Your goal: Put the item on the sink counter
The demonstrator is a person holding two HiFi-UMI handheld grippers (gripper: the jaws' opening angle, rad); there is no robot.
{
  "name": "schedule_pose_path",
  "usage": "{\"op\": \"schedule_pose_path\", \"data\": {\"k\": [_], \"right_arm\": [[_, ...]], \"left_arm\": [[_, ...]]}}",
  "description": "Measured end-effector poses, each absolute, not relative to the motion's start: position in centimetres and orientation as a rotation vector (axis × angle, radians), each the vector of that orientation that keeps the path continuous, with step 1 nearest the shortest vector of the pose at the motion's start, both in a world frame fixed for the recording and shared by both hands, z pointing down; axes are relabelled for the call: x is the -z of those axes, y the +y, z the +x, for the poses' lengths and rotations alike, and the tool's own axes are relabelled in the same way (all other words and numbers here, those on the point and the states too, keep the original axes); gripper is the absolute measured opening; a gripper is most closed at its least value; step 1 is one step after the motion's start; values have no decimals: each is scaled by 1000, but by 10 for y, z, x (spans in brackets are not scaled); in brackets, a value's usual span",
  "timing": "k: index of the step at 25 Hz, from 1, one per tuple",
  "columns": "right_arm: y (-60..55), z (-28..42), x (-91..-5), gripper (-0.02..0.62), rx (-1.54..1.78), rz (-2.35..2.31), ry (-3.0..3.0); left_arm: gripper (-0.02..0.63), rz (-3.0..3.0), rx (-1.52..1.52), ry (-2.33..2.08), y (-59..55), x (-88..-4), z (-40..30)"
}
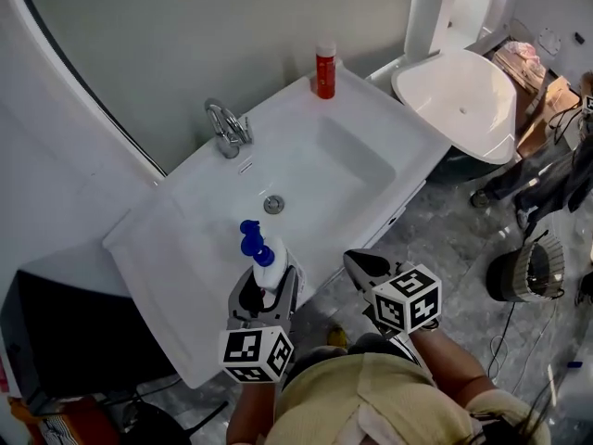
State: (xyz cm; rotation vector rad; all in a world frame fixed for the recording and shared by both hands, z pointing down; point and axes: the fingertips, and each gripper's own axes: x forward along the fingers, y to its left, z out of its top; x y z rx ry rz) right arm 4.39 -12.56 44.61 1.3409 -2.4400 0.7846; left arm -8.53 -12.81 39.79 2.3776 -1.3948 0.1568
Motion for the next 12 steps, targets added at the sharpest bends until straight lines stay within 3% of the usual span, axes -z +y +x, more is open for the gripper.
{"op": "schedule_pose_path", "data": {"k": [12], "right_arm": [[-148, 26, -443, 21, -741, 1286, -2465]], "left_arm": [[279, 2387, -88, -1418, -141, -390, -94]]}}
